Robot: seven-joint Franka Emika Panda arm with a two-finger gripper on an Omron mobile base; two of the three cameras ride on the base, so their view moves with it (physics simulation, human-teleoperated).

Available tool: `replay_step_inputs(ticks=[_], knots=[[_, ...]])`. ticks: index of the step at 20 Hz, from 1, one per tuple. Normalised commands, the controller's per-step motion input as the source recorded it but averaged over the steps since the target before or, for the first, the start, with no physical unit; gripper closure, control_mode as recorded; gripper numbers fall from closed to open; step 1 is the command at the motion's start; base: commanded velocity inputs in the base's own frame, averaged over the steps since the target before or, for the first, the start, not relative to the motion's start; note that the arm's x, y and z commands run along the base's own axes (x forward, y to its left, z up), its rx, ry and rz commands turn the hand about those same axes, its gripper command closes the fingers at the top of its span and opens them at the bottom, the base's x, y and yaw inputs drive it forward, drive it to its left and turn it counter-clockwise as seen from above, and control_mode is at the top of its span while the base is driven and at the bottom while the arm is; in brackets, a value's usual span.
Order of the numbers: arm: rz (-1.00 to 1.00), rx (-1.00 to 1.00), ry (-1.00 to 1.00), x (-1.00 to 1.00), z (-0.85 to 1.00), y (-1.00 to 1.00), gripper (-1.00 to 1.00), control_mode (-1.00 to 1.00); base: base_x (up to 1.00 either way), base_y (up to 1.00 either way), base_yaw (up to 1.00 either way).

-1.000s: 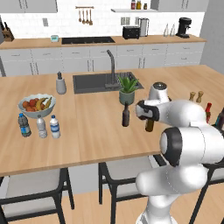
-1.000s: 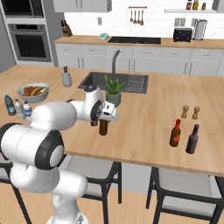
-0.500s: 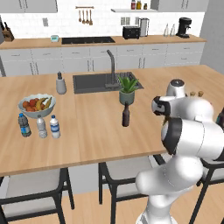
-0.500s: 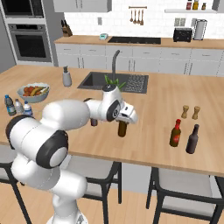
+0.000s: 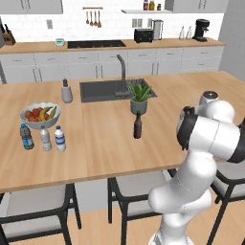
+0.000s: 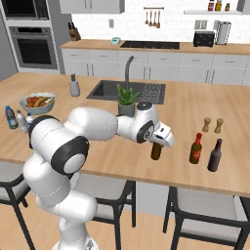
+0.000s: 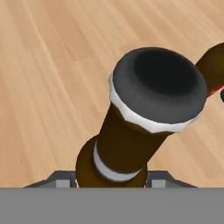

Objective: Move the plastic bottles in the middle to the plastics group, and the glass bottles in the middle to the glass group.

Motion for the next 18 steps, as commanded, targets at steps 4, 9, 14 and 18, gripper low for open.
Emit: replay_step_inputs(ticks=[4, 9, 14, 18], knots=[[-0.07, -0.01, 0.0, 0.0, 0.0, -0.63, 1.0, -1.0, 0.0, 0.0, 0.0], [-0.06, -0.06, 0.0, 0.0, 0.0, -0.54, 1.0, -1.0, 0.0, 0.0, 0.0], [-0.06, -0.05, 0.0, 0.0, 0.0, -0.46, 1.0, -1.0, 0.0, 0.0, 0.0], [-0.02, -0.02, 0.0, 0.0, -0.08, -0.15, 1.0, -1.0, 0.0, 0.0, 0.0]])
